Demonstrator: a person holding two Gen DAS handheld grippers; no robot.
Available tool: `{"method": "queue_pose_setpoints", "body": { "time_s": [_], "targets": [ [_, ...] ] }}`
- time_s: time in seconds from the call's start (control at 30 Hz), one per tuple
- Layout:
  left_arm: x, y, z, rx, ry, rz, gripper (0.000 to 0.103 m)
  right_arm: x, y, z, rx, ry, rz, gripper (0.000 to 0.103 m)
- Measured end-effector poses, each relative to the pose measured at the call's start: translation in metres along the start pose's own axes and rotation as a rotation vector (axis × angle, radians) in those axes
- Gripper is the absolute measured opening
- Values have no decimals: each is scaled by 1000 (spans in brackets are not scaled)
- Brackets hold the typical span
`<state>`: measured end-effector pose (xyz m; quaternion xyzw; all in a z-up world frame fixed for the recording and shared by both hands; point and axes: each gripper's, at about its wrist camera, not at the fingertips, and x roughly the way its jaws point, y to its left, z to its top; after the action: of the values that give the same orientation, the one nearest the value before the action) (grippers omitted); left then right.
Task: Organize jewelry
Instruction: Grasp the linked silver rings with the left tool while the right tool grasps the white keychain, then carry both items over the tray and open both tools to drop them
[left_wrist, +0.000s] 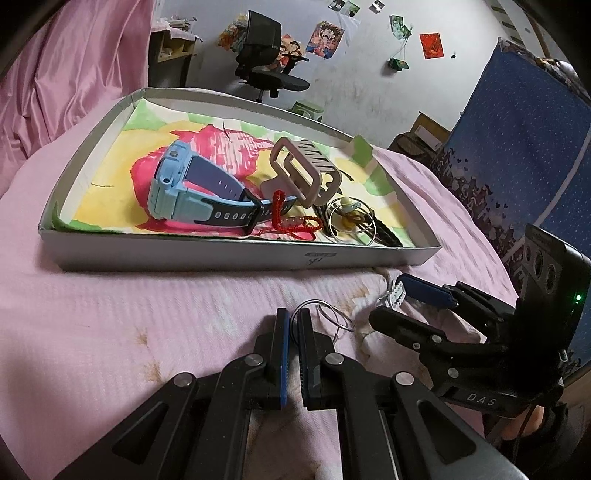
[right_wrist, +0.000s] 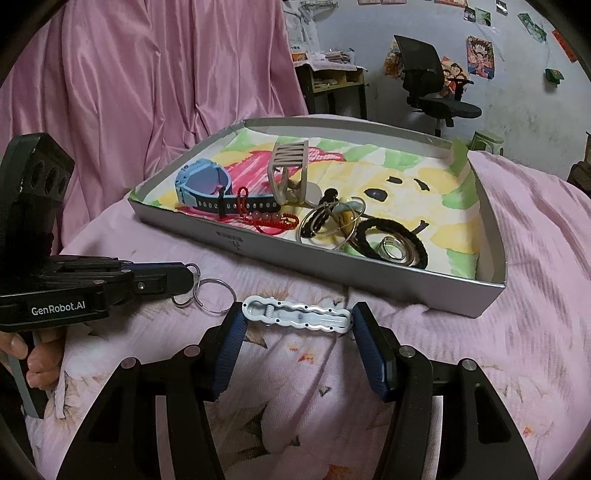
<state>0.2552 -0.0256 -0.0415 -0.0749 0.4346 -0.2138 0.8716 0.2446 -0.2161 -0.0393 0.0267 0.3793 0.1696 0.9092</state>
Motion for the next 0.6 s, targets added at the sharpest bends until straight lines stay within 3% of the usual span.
{"method": "queue_pose_setpoints", "body": {
  "time_s": [0.33, 0.6],
  "targets": [
    [-28, -13, 14, 43, -96, -35, 3, -28, 2, 6, -3, -156, 11, 54],
    [-38, -17, 23, 54, -150, -13, 3, -32, -1, 10, 17, -200, 0, 54]
  ]
}}
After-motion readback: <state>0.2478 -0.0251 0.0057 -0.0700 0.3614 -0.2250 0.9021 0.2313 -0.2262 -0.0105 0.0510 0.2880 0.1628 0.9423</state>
